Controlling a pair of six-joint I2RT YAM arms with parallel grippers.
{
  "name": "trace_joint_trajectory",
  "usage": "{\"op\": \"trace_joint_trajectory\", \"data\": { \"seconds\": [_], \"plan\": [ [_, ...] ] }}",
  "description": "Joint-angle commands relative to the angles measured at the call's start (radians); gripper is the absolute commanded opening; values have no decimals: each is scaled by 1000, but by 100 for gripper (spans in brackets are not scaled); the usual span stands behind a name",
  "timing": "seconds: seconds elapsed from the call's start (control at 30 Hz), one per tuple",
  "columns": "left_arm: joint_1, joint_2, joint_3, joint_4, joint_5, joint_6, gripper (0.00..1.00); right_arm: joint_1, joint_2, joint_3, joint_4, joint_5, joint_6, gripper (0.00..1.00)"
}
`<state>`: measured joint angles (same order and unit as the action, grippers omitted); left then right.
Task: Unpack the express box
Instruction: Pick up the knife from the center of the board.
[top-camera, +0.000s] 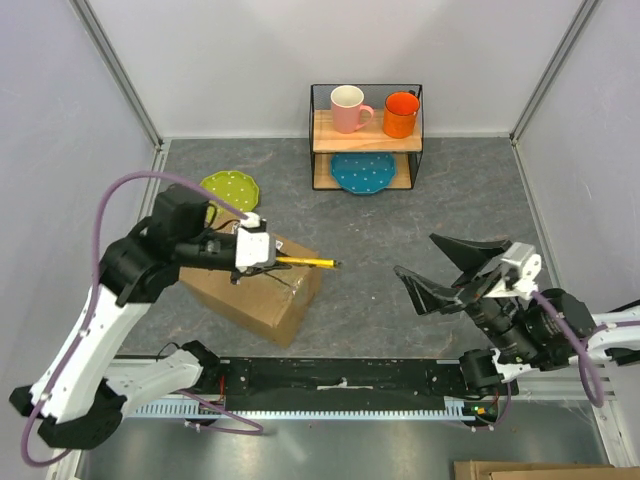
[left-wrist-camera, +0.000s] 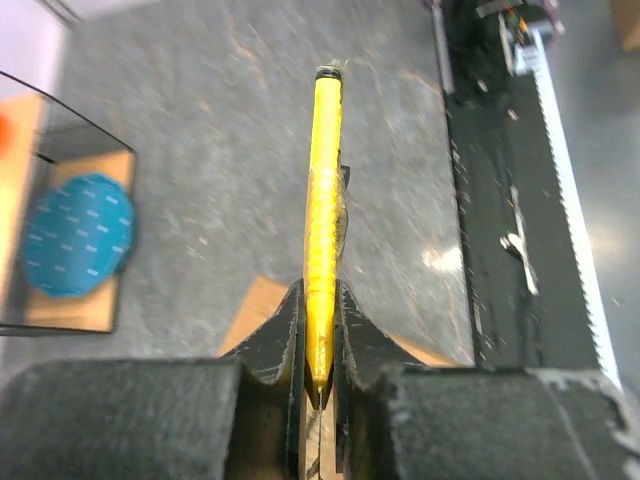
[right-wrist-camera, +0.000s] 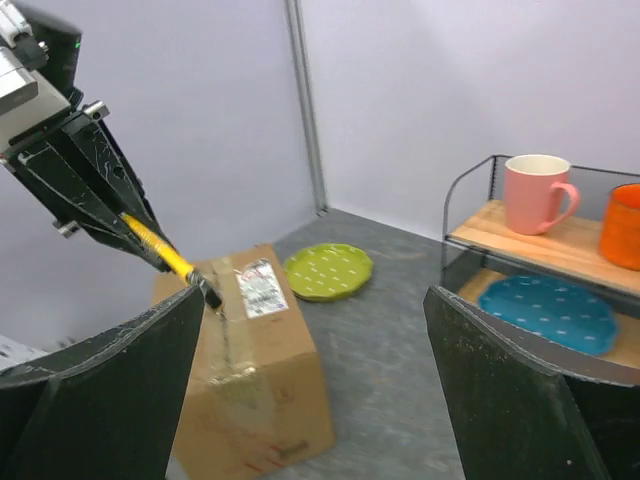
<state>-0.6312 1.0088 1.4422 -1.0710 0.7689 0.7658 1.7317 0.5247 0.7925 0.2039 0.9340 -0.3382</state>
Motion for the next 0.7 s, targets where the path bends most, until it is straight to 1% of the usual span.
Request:
{"op": "trace_joint_trajectory", "data": {
  "seconds": [0.0, 0.03, 0.07, 0.1, 0.17, 0.2, 0.23, 0.27, 0.3, 0.33, 0.37, 0.4, 0.43, 0.5, 0.53, 0.6, 0.63, 0.67],
  "plan": [
    [11, -107, -64, 400, 0, -291, 2, -1, -51, -117, 129, -121, 122, 98],
    [13, -113, -66, 449, -11, -333, 2, 0, -31, -116, 135, -130, 119, 98],
    [13, -114, -62, 535, -17, -374, 2, 0, -13, -108, 138, -142, 114, 98],
    [13, -105, -43, 563, -23, -451, 2, -3, 12, -83, 144, -161, 105, 98],
    [14, -93, -23, 624, -20, -515, 2, -29, 96, -53, 160, -191, 100, 98],
    [13, -90, -10, 640, -11, -577, 2, -52, 124, -11, 155, -246, 128, 98],
    [14, -88, -3, 660, 6, -603, 2, -82, 167, 11, 149, -289, 158, 98],
    [14, -90, 0, 680, 12, -629, 2, -162, 181, 28, 144, -346, 192, 98],
    [18, -93, 7, 707, 13, -670, 2, -210, 193, 62, 138, -476, 224, 98],
    [19, -96, 12, 718, 12, -684, 2, -259, 221, 77, 138, -536, 295, 98],
    [21, -98, 17, 724, 9, -704, 2, -346, 237, 94, 141, -604, 320, 98],
    [25, -98, 20, 733, 12, -726, 2, -380, 256, 129, 147, -656, 335, 98],
    [30, -102, 18, 738, 23, -740, 2, -408, 296, 149, 153, -754, 376, 98],
    [37, -104, 15, 740, 55, -782, 2, -469, 336, 203, 161, -832, 396, 98],
    [45, -108, 14, 746, 81, -798, 2, -489, 366, 217, 166, -919, 406, 98],
    [56, -116, 14, 746, 102, -819, 2, -559, 392, 243, 204, -1030, 459, 98],
    [59, -121, 14, 740, 116, -823, 2, -590, 414, 247, 227, -1093, 493, 98],
    [62, -124, 15, 738, 121, -826, 2, -653, 426, 252, 253, -1204, 561, 98]
  ]
}}
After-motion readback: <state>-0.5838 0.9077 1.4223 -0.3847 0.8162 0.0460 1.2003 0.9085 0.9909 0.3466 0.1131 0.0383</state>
